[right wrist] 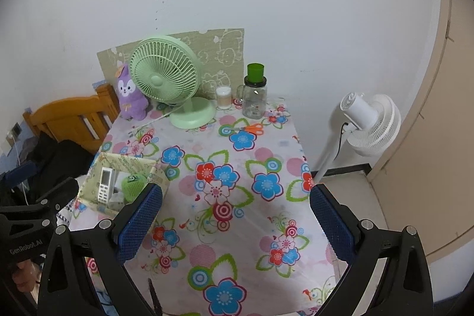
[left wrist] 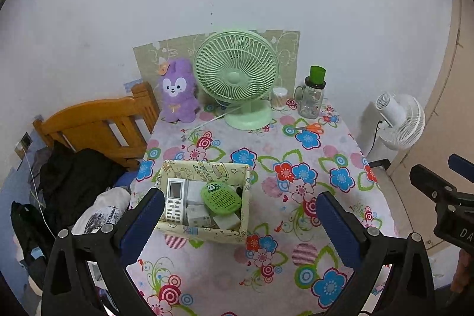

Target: Organize rigid objects

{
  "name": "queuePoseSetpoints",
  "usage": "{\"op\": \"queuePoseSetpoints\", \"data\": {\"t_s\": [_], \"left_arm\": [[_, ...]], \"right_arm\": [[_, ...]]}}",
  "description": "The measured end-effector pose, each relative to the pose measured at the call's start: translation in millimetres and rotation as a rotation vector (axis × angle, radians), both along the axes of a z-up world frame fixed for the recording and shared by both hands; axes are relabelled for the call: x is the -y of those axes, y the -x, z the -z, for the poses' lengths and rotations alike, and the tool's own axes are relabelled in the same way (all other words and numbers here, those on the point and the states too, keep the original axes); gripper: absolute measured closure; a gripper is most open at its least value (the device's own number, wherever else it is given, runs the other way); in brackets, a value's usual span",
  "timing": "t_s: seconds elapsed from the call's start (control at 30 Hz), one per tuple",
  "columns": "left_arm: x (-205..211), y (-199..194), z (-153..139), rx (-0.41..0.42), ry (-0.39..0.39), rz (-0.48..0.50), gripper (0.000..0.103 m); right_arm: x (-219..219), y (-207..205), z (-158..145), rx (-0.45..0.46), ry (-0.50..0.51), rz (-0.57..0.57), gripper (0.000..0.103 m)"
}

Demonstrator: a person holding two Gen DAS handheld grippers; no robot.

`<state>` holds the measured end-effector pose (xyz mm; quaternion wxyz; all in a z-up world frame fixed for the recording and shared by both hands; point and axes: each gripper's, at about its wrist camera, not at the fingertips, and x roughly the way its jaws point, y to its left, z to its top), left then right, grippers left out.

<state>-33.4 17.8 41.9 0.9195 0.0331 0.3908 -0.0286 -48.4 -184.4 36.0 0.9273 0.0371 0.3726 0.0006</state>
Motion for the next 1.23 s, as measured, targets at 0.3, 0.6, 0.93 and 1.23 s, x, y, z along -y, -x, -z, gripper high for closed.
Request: {"op": "queuePoseSetpoints", "data": {"t_s": [0.3,0.6,0.93,1.23], "left_arm": [[6,4,-4,0.011,0.013,0.000,0.000],[10,4,-2,-0.005,0.022,-0.012,0.000],[20,6,1,-0.009,0.007,0.006,0.000],[24,10,2,-0.006,0.013,0.003,0.000]], "right_arm": [[4,3,0,0.012,0.016,-0.005,0.002],[8,7,2,0.006,0.033,0.005,0.002],[5,9,3,0.009,0.073,-0.015,0.002],[5,10,4,0.004,0.078,-0.034,0.002]]}}
